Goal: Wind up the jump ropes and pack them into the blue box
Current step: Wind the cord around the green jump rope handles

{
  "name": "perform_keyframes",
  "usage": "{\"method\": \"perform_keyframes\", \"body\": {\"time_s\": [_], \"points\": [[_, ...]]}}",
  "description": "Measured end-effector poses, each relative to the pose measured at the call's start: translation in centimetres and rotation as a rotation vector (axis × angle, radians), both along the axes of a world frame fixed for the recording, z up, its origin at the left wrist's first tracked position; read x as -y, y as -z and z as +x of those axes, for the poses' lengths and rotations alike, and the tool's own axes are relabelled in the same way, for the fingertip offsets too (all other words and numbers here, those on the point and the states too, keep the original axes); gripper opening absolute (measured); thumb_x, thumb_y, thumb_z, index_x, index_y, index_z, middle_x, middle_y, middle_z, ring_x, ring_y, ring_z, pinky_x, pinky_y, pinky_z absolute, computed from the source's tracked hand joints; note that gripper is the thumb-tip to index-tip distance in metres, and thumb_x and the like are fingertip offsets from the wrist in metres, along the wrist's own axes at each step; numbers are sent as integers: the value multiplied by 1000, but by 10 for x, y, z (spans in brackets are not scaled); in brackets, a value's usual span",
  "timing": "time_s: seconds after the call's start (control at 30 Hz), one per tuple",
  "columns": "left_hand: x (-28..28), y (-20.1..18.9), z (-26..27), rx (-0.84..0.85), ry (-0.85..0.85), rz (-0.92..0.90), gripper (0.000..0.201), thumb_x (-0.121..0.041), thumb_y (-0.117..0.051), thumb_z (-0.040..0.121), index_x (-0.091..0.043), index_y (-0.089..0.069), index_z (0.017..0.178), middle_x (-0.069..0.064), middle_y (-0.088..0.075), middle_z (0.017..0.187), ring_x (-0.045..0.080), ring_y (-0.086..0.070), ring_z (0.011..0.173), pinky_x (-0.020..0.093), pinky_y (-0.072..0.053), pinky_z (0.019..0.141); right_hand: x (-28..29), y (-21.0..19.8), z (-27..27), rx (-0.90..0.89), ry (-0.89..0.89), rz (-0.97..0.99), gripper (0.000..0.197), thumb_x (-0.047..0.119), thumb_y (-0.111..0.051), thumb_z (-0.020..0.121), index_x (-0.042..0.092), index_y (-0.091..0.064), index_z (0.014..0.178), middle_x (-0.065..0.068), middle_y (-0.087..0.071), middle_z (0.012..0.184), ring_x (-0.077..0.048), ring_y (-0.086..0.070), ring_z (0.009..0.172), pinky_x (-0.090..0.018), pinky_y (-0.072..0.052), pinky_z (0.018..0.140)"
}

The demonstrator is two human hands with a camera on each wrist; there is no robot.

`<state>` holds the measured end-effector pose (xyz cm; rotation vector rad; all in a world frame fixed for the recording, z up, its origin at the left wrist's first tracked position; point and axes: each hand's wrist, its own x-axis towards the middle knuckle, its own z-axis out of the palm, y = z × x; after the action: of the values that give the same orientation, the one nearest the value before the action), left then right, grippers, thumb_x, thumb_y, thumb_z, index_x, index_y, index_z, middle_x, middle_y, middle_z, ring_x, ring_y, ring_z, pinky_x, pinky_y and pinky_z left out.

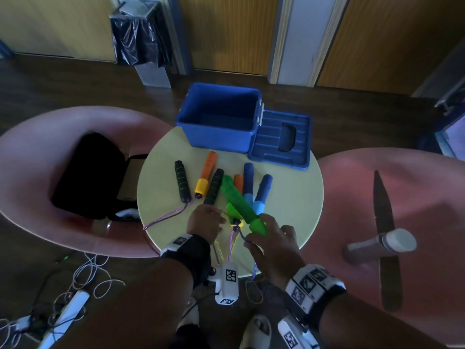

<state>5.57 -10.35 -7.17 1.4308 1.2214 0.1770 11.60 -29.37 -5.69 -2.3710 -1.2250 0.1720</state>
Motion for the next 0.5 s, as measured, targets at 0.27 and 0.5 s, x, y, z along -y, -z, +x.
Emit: {"method": "perform_keyframes", "body": {"time_s": [0.27,0.5], "points": [[-12,-1,5,-126,98,122,26,1,-54,88,-24,-51,87,10,-64,96,27,-65,90,44,-57,89,33,-7,-5,-16,-212,101,10,41,-59,89,36,-67,91,-2,-52,134,-23,-57,85,-30,-42,80],[0,17,3,-128,59,-2,7,-1,-50,93,-4,-57,95,19,-67,86,35,-66,80,44,-56,85,61,-53,1,-262,1,453,7,33,-58,91,30,-64,90,3,-47,129,-3,-57,103,-18,-46,82]]}}
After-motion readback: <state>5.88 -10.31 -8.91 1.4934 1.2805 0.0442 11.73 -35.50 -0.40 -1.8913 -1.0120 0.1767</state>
